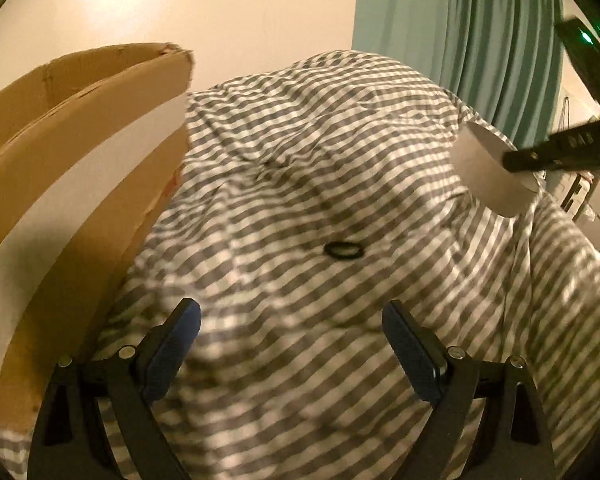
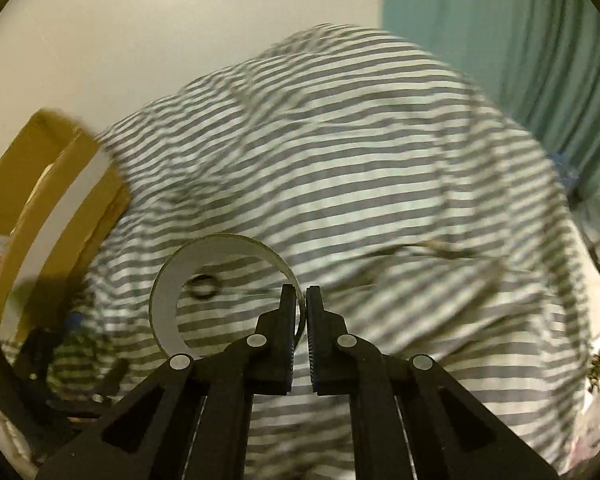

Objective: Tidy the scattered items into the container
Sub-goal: 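Grasp the tape roll rim with the right tool, then carry the tape roll into the cardboard box and open the right tool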

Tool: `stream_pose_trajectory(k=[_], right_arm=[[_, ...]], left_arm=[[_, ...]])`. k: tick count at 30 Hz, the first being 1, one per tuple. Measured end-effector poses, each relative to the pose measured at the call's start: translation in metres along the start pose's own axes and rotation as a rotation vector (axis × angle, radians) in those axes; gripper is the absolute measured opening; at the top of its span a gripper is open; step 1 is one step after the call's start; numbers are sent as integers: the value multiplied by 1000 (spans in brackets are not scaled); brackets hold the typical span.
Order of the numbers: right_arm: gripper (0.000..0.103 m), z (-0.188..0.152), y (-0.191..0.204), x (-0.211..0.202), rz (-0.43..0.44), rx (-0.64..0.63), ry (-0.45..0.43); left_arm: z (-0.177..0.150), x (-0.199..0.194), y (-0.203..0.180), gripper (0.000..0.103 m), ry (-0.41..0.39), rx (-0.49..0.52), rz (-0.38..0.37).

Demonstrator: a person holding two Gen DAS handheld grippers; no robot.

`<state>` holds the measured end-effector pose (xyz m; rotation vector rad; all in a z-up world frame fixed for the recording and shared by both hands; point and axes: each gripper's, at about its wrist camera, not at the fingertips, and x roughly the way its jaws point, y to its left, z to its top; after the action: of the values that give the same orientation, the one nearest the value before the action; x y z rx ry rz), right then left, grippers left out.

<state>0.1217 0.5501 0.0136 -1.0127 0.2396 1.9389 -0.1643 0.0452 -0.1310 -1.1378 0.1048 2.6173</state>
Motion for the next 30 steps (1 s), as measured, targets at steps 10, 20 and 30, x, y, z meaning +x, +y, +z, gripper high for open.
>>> stream_pose_trajectory(k=[10, 20, 30], right_arm=[[5, 8, -54, 3, 80, 149, -35], [5, 7, -53, 5, 57, 103, -39], [5, -14, -24, -51, -3, 49, -83]], left_arm=[[24, 100, -39, 61, 65, 32, 22], [35, 74, -38, 6, 63, 88, -33], [46, -47, -7, 6, -48, 59, -61]])
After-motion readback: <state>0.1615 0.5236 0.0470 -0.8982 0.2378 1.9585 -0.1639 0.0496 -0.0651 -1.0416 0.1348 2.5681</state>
